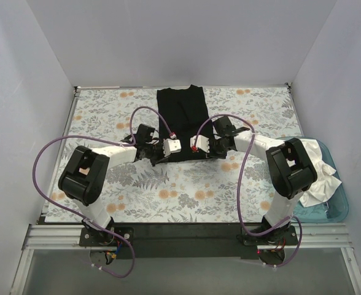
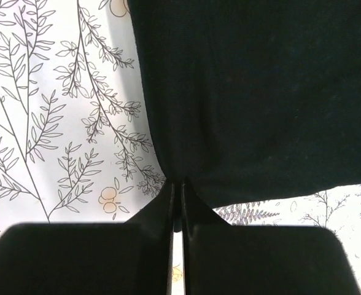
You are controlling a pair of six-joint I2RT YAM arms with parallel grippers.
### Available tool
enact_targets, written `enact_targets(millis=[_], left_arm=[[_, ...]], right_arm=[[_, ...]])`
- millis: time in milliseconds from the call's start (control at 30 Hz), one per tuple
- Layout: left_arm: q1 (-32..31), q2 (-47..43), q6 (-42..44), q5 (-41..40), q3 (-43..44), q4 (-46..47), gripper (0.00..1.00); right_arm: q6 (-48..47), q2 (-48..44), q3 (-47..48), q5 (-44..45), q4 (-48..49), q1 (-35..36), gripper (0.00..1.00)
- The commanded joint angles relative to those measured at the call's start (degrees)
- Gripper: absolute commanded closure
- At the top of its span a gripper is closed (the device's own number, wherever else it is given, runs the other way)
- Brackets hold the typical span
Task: Fold and stack the t-shirts
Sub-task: Fold the tshirt
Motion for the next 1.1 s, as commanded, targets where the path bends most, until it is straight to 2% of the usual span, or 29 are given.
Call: enact_targets(millis=[0,133,267,367,533,667,700,900,967,1067], left_arm=[[0.51,-3.20,-0.84,-1.16,3.76,-5.09,1.00],[2.53,-2.68,-1.54,-0.02,14.11,-10.28,1.00],[3.50,-2.41,-0.06,0.51,19.23,-14.33,1.00],[3.59,-3.55,1.09,1.38,20.03,-16.44,1.00],[2.80,-6.89,4.87,3.67,17.93,-22.76,1.00],[0.78,-13.29,6.89,5.51,15.12,-28.56,1.00],[-0.44,-14.35,8.64,6.13,14.07,-33.18,1.00],[-5.02,-24.45,5.93,13.95,12.03,-50.18,1.00],[-5.11,-26.40,4.44,14.57,13.00,-52.90,1.00],[-4.94,-26.68,1.28,12.82,17.02,-51.78,1.00]], right_arm=[[0.48,-3.59,1.34,1.90,-2.14,0.29,0.99],[0.48,-5.01,8.01,1.03,-8.10,-1.02,0.99],[1.09,-4.66,16.62,1.20,-13.30,-1.82,0.99],[0.39,-5.01,18.40,1.12,-17.08,-1.90,0.99],[0.92,-8.87,16.03,0.06,-23.04,-1.21,0.99],[1.53,-14.75,10.94,-1.78,-27.71,1.16,0.99],[1.71,-17.20,8.93,-2.05,-30.16,2.91,0.99],[6.27,-26.52,6.18,-7.48,-40.18,7.93,0.99],[7.41,-27.94,7.58,-8.55,-41.95,8.11,0.99],[7.43,-27.78,10.13,-7.85,-43.10,7.85,0.99]])
